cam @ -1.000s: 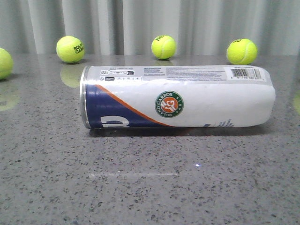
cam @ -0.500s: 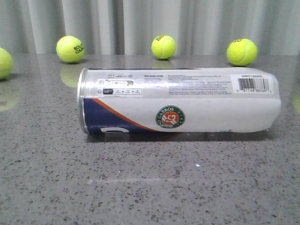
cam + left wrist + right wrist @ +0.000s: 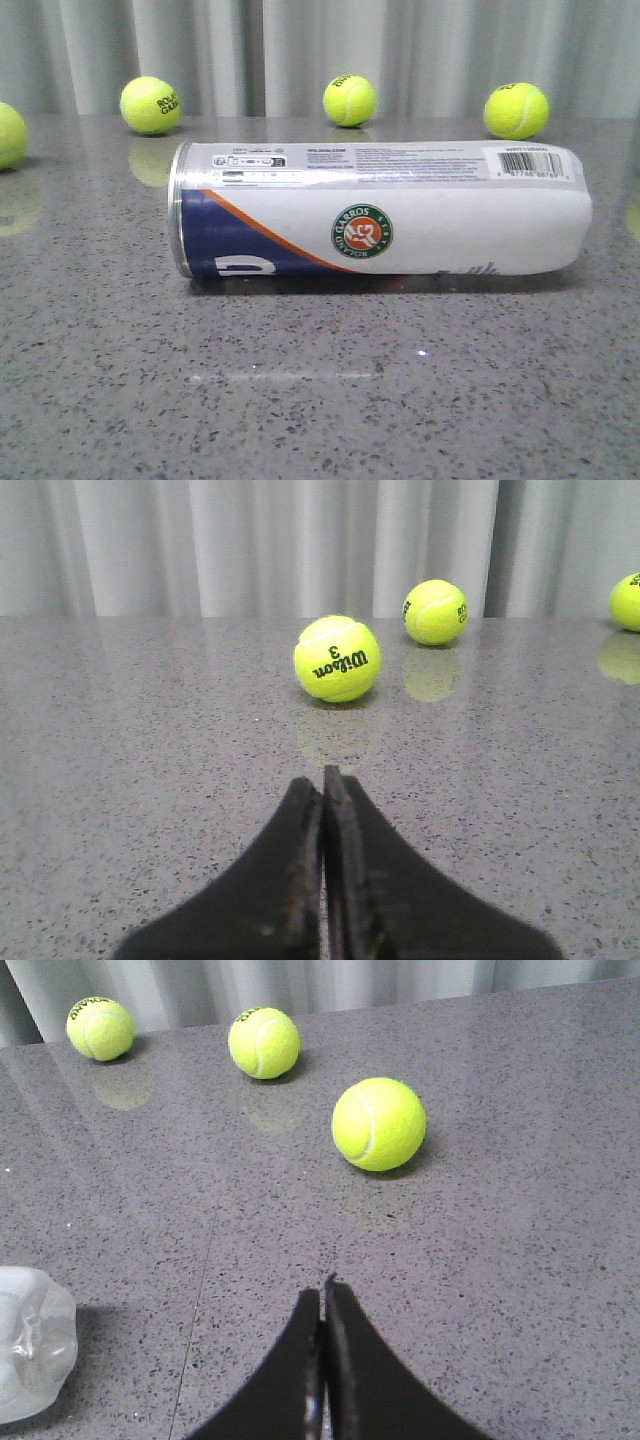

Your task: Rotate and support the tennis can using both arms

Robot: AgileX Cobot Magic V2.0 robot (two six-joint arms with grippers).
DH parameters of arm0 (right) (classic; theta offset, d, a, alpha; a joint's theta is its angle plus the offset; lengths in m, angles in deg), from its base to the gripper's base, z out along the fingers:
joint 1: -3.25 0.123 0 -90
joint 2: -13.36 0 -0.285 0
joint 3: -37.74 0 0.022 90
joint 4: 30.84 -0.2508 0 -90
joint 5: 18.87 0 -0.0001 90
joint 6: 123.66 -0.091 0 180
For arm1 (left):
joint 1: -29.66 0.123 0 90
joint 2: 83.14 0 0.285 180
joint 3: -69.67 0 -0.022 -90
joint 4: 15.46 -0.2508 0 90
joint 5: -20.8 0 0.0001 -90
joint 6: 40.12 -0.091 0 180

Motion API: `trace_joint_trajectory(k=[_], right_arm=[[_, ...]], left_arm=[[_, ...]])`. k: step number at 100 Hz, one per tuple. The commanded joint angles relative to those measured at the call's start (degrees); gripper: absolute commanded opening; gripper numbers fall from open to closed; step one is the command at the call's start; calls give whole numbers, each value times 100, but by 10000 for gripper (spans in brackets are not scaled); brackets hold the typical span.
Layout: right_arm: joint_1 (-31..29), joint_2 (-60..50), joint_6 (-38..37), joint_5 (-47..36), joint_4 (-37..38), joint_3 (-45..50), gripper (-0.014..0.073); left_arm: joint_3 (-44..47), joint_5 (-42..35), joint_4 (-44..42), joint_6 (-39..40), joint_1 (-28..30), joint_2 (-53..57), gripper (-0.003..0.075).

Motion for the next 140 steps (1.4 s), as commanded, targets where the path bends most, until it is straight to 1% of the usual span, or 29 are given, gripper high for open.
trace_joint_trajectory(k=[1,9,13,23,37,42,53,59,78,91,101,106,113,117,118,120,125,130,135,140], right_arm=[[-35,32,-5,-452,-4,-156,-66],[-35,32,-5,-452,-4,-156,-66],[-35,32,-5,-452,-4,-156,-66],[-35,32,-5,-452,-4,-156,-66],[-35,32,-5,-452,-4,-156,-66],[-35,32,-5,-452,-4,-156,-66],[-35,32,-5,-452,-4,-156,-66],[-35,32,-5,-452,-4,-156,-66],[-35,32,-5,-452,-4,-156,-66],[-35,32,-5,-452,-4,-156,-66],[-35,32,-5,-452,-4,-156,-66],[-35,32,-5,-452,-4,-156,-66],[-35,32,-5,-452,-4,-156,-66],[-35,32,-5,-452,-4,-156,-66],[-35,32,-5,-452,-4,-156,-66],[-35,32,-5,-452,-4,-156,-66],[-35,32,-5,-452,-4,-156,-66],[-35,32,-5,-452,-4,-156,-66],[-35,32,-5,-452,-4,-156,-66],[-35,32,-5,-452,-4,-156,-66]], left_arm=[[272,-435,54,43,-30,224,-21],[272,-435,54,43,-30,224,-21],[249,-462,-100,12,-30,224,-21],[23,-365,-143,12,-30,224,-21],[-656,577,-131,12,-30,80,-21],[-840,782,-131,12,-30,-38,-21],[-1288,866,-53,12,-30,-474,-21],[-1535,1040,73,12,-40,-755,-21],[-2422,2172,419,12,-127,-1682,-21],[-2819,2667,811,12,-187,-2340,-20],[-3042,2815,1010,12,-224,-2904,-14],[-3158,2843,1058,12,-224,-3149,17],[-3285,2847,1092,4,-224,-3480,111],[-3343,2847,1116,4,-224,-3641,195],[-3366,2847,1136,4,-224,-3702,227],[-3401,2847,1175,4,-224,-3794,260],[-3475,2847,1349,4,-224,-4009,396],[-3567,2864,1523,4,-224,-4223,490],[-3676,2937,1755,-14,-224,-4438,540],[-3801,3065,2044,-189,-224,-4642,545]])
